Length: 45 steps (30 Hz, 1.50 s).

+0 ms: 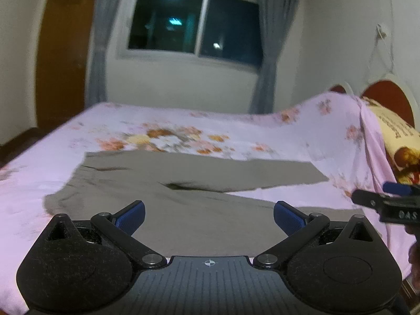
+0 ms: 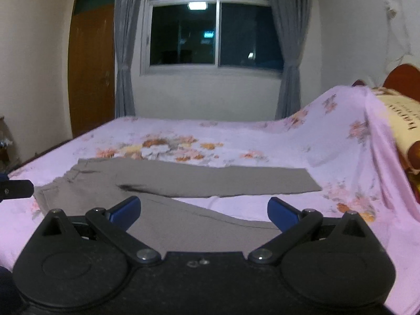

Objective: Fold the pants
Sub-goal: 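Grasp the grey trouser waistband with the left tool while the right tool grasps the other waistband corner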

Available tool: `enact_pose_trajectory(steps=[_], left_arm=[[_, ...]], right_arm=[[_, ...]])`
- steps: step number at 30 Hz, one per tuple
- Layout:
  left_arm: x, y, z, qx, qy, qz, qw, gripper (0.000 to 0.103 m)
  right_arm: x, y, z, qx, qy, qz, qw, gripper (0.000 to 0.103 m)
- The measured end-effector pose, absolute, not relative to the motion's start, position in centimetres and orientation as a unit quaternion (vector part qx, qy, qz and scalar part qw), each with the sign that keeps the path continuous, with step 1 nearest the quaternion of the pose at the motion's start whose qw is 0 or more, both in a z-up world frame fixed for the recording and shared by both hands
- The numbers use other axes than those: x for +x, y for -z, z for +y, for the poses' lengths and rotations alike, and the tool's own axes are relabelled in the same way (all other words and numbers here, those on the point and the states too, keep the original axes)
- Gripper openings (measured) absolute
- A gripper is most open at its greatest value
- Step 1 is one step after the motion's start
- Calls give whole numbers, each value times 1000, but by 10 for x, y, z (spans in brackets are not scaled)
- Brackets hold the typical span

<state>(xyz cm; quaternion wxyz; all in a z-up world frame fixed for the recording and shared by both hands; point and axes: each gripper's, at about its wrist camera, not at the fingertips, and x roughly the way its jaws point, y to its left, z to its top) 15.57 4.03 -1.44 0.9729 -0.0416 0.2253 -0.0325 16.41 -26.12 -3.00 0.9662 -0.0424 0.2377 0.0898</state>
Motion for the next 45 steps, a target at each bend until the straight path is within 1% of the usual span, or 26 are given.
enact_pose_trajectory(steps=[1, 4, 7, 9, 11, 12, 13, 14, 15, 16, 18, 19, 22, 24, 26, 27, 28, 30, 31, 32, 34, 36, 38, 40, 43, 45], left_arm=[[170, 20, 40, -42, 38, 248, 967, 103], [202, 32, 39, -44, 33, 281, 958, 103], [237, 36, 37, -51, 30, 283, 957, 103], [265, 39, 38, -45, 26, 282, 958, 103], [297, 42, 48, -39, 19, 284, 958, 103], [311, 42, 54, -35, 15, 280, 959, 103], [331, 45, 64, -22, 6, 281, 959, 103], [348, 47, 72, -9, -3, 281, 960, 103], [364, 50, 84, 3, -12, 282, 959, 101], [384, 56, 101, 18, -28, 287, 957, 97], [414, 67, 130, 41, -47, 298, 952, 80], [431, 74, 147, 56, -57, 310, 947, 77], [474, 94, 198, 81, -83, 336, 935, 76], [499, 109, 233, 81, -97, 346, 930, 76], [524, 126, 265, 72, -98, 366, 923, 76], [534, 134, 279, 70, -94, 369, 922, 76], [541, 139, 288, 77, -90, 370, 922, 76], [561, 149, 302, 86, -78, 369, 922, 76], [569, 155, 308, 89, -69, 373, 921, 76], [581, 162, 312, 94, -64, 378, 919, 76], [593, 167, 324, 103, -52, 388, 915, 74], [606, 172, 334, 93, -31, 393, 914, 70], [617, 174, 342, 87, -13, 393, 915, 69], [628, 178, 348, 75, 18, 407, 910, 69], [639, 186, 362, 21, 60, 431, 900, 70], [640, 190, 362, 19, 70, 430, 900, 69]], right_arm=[[172, 31, -261, -39, -94, 240, 965, 103], [198, 35, -263, -34, -103, 246, 963, 102], [227, 41, -263, -36, -110, 251, 961, 101], [247, 44, -262, -35, -118, 252, 960, 95], [273, 50, -261, -46, -128, 254, 958, 84], [285, 53, -260, -52, -133, 255, 956, 81], [302, 58, -258, -60, -142, 257, 954, 77], [316, 62, -256, -64, -151, 259, 952, 76], [333, 68, -253, -68, -163, 262, 949, 75], [349, 75, -249, -74, -174, 266, 945, 72], [381, 87, -237, -85, -194, 274, 938, 71], [400, 94, -228, -90, -205, 276, 935, 71], [452, 119, -201, -109, -239, 289, 921, 73], [480, 133, -184, -123, -260, 296, 911, 68], [508, 149, -168, -138, -276, 307, 900, 54], [518, 155, -162, -146, -284, 309, 896, 52], [530, 162, -156, -154, -293, 310, 891, 52], [551, 175, -145, -166, -307, 313, 883, 56], [563, 181, -140, -170, -315, 319, 878, 62], [573, 187, -136, -176, -321, 321, 874, 62], [592, 197, -132, -177, -333, 335, 864, 60], [611, 205, -129, -178, -340, 348, 855, 57], [626, 211, -128, -181, -350, 358, 847, 52], [639, 218, -126, -189, -361, 377, 832, 51], [653, 227, -126, -192, -380, 410, 807, 50], [658, 229, -126, -186, -387, 423, 798, 51]])
